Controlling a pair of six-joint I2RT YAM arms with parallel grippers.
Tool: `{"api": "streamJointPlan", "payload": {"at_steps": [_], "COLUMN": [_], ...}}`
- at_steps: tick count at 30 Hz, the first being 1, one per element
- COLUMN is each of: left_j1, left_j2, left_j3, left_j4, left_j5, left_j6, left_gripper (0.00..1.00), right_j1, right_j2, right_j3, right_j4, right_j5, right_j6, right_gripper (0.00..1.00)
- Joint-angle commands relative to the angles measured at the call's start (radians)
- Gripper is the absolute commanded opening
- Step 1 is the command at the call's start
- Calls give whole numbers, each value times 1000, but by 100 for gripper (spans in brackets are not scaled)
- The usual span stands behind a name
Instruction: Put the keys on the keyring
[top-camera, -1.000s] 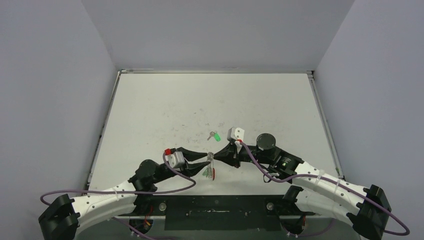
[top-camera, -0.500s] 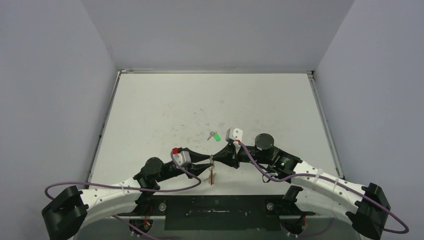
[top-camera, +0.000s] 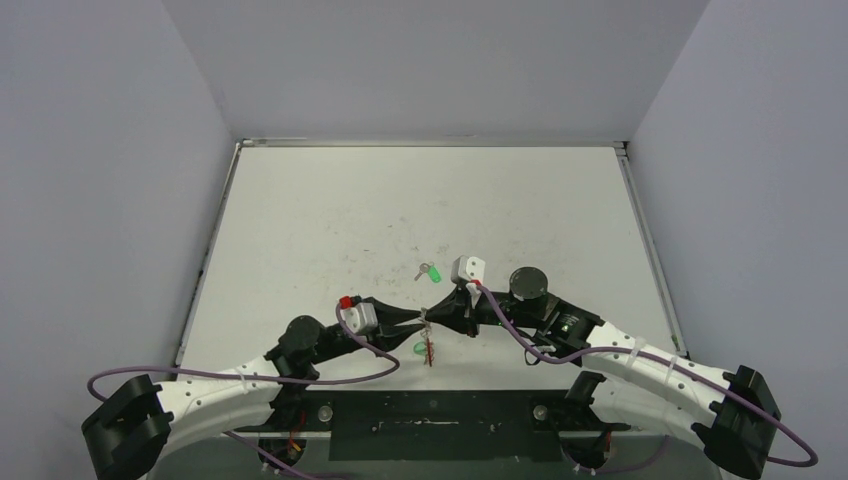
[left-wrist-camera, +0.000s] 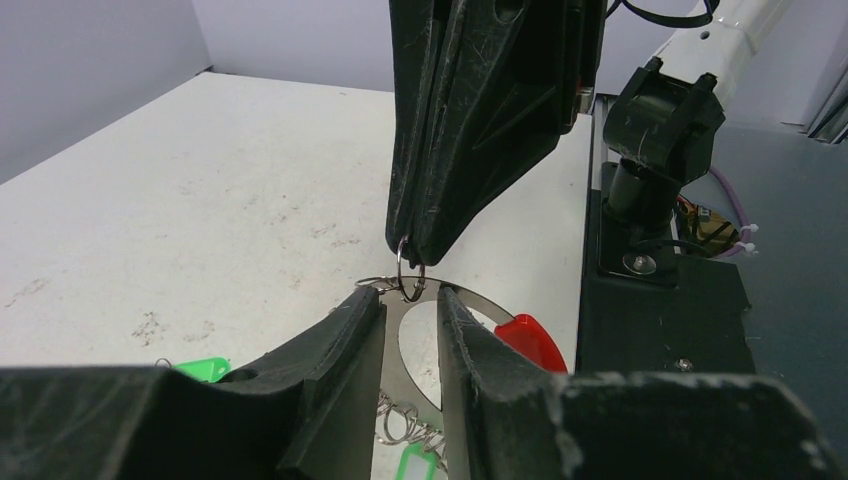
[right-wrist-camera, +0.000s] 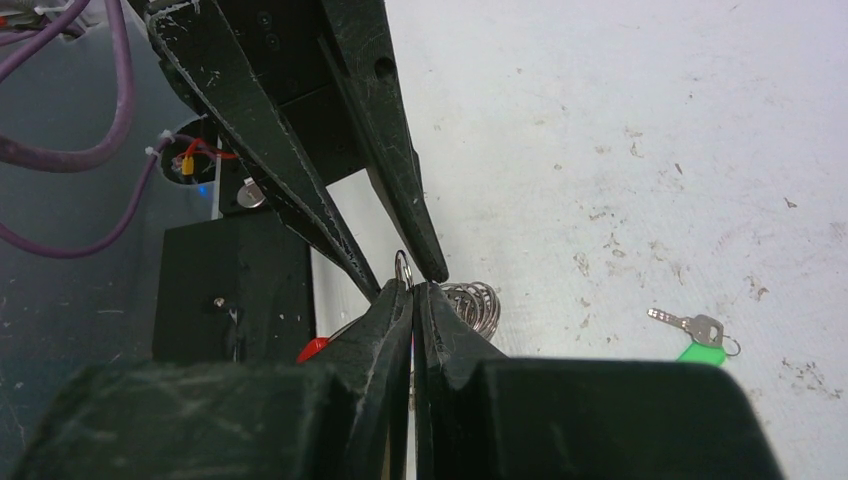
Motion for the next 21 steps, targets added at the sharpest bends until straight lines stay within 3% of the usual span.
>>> {"api": "streamJointPlan", "payload": {"at_steps": [1,7,14,18,21], "left_j1": [-2,-1,-2,-2,-1], "left_j2": [-9,9,20,21,18], "left_j3": [44,52,55,55,50], "left_j4": [64,70,82,67,53], "left_j5": [17,23,22,12,-7], "left_j6": [-9,-9,-11,-6,-4], "left_gripper": [24,15,14,0,0], "right_j1": [9,10,14,16,16], "right_j2": [2,10,18,16,14], "right_j3": [29,33,33,34,36], "right_j4": [60,57,47,49,49], "right_j5": [-21,-21,-19,-17,-11], "right_j6": [-1,-1,-4,-8,-12], "right_gripper": [0,0,0,0,0]}}
